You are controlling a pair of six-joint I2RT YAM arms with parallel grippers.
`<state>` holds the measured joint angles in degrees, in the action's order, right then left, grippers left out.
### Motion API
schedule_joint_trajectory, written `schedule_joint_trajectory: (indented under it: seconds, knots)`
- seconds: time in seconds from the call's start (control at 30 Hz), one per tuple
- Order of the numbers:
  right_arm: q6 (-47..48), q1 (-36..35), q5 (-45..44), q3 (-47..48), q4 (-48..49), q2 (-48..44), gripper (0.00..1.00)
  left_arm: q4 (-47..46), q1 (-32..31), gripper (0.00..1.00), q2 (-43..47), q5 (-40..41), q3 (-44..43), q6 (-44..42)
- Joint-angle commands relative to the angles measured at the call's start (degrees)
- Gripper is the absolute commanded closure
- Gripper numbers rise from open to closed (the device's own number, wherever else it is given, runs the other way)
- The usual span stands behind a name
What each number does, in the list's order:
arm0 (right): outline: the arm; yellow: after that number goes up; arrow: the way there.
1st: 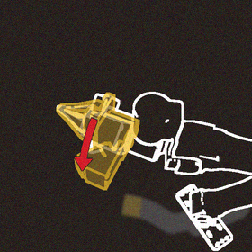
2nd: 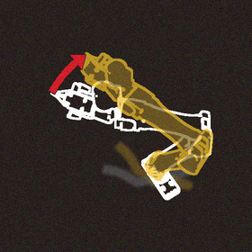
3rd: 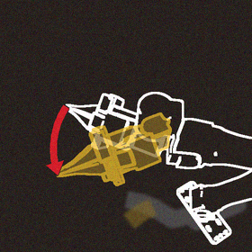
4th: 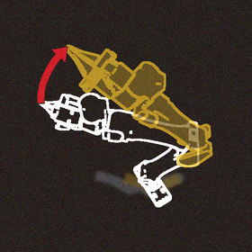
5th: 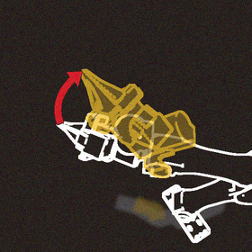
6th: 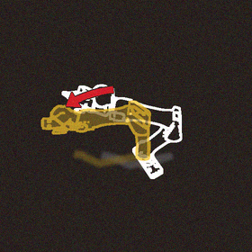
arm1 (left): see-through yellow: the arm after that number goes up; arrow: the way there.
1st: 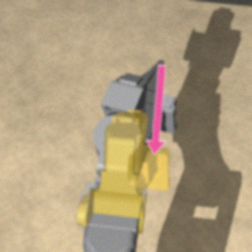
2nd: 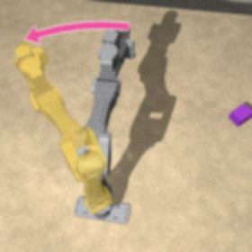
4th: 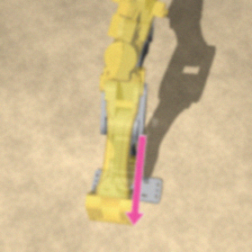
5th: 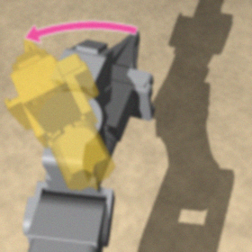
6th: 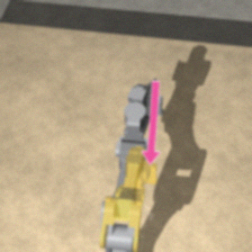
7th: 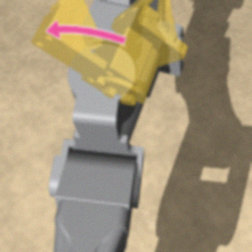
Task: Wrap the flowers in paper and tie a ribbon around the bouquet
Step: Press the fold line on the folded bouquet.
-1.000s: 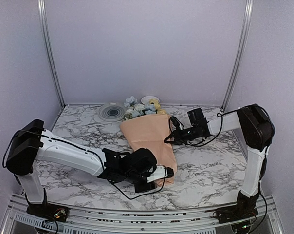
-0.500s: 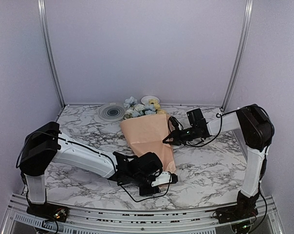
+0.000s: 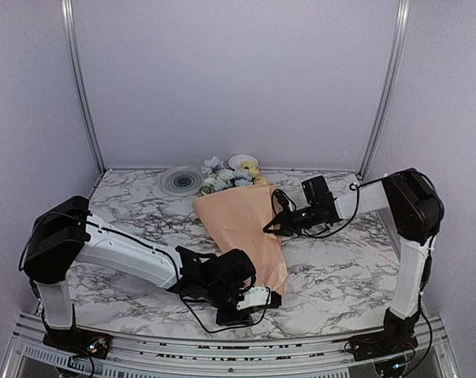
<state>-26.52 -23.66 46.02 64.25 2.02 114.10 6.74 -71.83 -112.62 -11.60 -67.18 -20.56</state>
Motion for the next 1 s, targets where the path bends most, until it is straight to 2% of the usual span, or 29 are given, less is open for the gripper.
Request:
schedule_joint_trajectory:
  seconds: [0.0, 0.13, 0.27, 0.37, 0.43, 0.6, 0.87, 0.97]
  knots:
    - [0.06, 0.12, -1.43, 1.45, 1.39, -0.11, 1.00, 8.62, -1.12, 0.69, 2.67, -3.82, 3.04, -0.21]
    - [-0.26, 0.10, -1.37, 1.50, 1.45, -0.01, 1.00, 9.21, -0.73, 0.69, 5.86, -2.48, 1.08, -1.30]
    - [-0.46, 0.06, -1.33, 1.54, 1.54, -0.06, 1.00, 3.16, 2.22, 0.71, 7.17, 0.27, -2.11, 3.34]
    - [-0.57, -0.07, -1.28, 1.52, 1.45, -0.11, 1.00, 1.89, 3.53, 0.79, 3.09, 5.57, -7.20, 5.67]
    - [-0.57, -0.12, -1.39, 1.37, 1.51, -0.11, 1.00, 1.97, 3.52, 0.80, -0.17, 8.57, -10.01, 6.13]
    - [-0.56, -0.16, -1.46, 1.18, 1.59, -0.19, 1.00, 3.67, 2.85, 0.80, -5.80, 11.44, -12.25, 5.55]
    - [-0.86, -0.43, -2.19, 1.16, 1.66, -0.77, 1.00, 4.90, 0.04, 0.76, -9.30, 13.08, -11.96, 4.33]
    - [0.03, -0.59, -4.57, 1.38, -1.14, -2.17, 0.86, 5.07, 0.03, 0.76, -9.17, 13.18, -10.72, 4.47]
